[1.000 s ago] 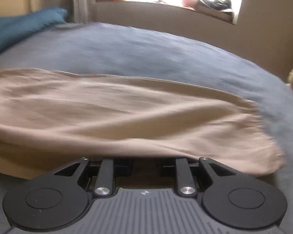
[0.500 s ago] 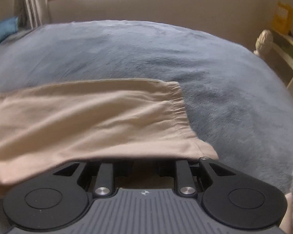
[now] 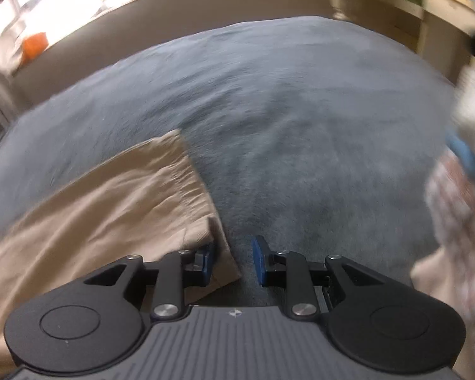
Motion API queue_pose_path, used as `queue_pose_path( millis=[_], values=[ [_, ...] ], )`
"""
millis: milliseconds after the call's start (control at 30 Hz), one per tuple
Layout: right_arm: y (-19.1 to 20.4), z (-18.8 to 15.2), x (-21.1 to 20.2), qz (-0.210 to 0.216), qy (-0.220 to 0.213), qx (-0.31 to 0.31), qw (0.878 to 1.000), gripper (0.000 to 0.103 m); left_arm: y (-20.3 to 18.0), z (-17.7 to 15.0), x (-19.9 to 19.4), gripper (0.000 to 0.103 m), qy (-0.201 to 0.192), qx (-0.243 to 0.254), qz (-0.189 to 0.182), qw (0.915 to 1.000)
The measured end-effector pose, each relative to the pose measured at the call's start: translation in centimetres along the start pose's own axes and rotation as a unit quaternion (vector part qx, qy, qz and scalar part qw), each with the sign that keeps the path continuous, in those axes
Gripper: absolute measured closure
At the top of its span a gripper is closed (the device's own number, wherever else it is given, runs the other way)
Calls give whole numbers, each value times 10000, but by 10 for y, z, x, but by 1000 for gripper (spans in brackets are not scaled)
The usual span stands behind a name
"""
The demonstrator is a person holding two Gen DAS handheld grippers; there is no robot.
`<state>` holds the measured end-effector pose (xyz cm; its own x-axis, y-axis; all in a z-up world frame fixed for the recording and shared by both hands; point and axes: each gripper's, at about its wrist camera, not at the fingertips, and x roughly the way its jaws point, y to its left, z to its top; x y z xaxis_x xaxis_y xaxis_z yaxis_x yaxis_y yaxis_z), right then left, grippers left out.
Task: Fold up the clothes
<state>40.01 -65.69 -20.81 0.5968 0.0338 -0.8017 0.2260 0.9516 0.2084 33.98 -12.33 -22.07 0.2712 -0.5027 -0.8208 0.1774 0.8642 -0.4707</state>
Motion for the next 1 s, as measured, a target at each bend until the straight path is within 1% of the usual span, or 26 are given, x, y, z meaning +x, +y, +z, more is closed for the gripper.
queue_pose_path(
  millis=[67,133,300,433,500,567,633,700,733,800,833,900,933,967,1000],
  values=[
    [-11,-4,-4,-10,-102,391,9992,68,-1,0,-1,90,3,5,21,10000],
    [-18,-9,-9,-75,-209,691,9974,68,-2,0,0,89,6,6,47,10000],
    [-11,-17,-30,314,-379,878,9949,68,-3,3,-5,88,52,-52,42,10000],
    [-6,-23,-46,625,-514,1026,9914,68,-3,5,-19,81,69,7,21,10000],
    [-4,-26,-54,780,-582,1100,9892,68,-5,5,-34,81,126,159,83,9998],
    [-1,-30,-62,935,-649,1173,9866,68,-11,3,-51,79,255,432,140,9986],
    [7,-33,-70,1120,-639,1138,9851,68,-17,-4,-70,76,428,833,234,9953],
    [40,-40,-76,1435,-283,614,9873,68,-20,-14,-83,76,591,1095,413,9914],
    [57,-44,-78,1599,-97,359,9864,68,-20,-19,-88,76,620,1167,544,9897],
    [97,-54,-79,1956,297,-137,9801,68,-22,-32,-99,76,615,1361,838,9852],
    [120,-61,-80,2116,442,-456,9753,68,-23,-38,-103,75,516,1454,960,9834],
    [167,-82,-84,2334,596,-1274,9622,68,-23,-54,-109,75,232,1530,1058,9823],
    [191,-94,-88,2381,615,-1759,9532,68,-23,-62,-112,75,89,1566,1106,9814],
    [212,-107,-91,2330,534,-2269,9441,68,-22,-72,-111,75,-74,1569,1155,9808],
    [224,-115,-92,2288,455,-2584,9375,68,-23,-78,-108,75,-215,1589,1225,9794]
  ],
)
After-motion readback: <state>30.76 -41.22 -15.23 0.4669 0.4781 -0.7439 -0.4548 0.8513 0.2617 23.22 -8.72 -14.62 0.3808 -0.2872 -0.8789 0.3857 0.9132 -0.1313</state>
